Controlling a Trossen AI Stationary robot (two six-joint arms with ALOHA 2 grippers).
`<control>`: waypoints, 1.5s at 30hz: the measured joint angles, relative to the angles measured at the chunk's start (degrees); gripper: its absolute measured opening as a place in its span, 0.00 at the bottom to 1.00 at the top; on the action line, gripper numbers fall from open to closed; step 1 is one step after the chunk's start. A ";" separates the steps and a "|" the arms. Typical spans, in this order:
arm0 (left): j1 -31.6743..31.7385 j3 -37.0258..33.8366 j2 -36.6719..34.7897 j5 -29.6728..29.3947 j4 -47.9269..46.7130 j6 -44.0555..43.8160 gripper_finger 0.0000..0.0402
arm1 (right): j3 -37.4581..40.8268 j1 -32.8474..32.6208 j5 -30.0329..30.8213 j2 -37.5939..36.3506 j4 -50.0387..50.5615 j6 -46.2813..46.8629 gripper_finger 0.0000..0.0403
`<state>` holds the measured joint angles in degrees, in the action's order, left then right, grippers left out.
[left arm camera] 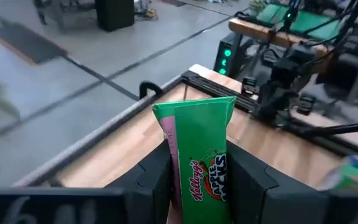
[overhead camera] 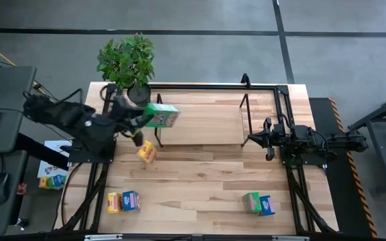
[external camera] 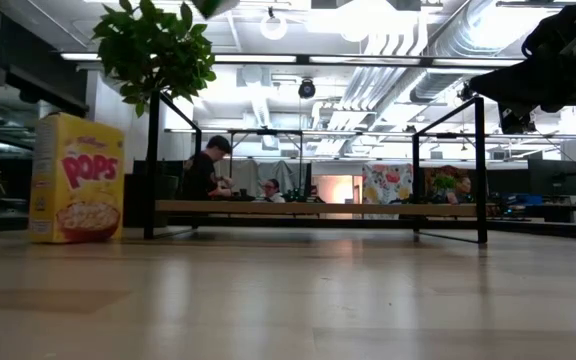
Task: Stack cereal on shelf
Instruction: Put the top green cereal box on the shelf
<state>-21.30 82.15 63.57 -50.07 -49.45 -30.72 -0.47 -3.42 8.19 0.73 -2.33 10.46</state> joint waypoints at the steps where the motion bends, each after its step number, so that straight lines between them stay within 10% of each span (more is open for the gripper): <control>1: 1.60 1.22 1.39 0.86 0.31 2.34 0.28 | 0.02 0.01 0.00 0.01 -0.01 -0.02 0.00; 9: 12.95 6.95 10.93 9.65 -0.32 11.30 0.28 | 0.02 0.02 0.00 0.00 -0.02 -0.02 0.00; 25: 26.08 4.83 25.90 20.89 -6.52 0.76 0.28 | 0.00 0.02 0.00 0.02 0.01 0.00 0.00; 45: 30.83 4.76 32.60 16.50 -14.83 -21.74 0.28 | 0.01 0.00 0.00 0.00 -0.01 0.00 0.00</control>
<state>9.53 86.91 96.17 -33.57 -64.28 -52.46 -0.46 -3.42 8.19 0.73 -2.34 10.46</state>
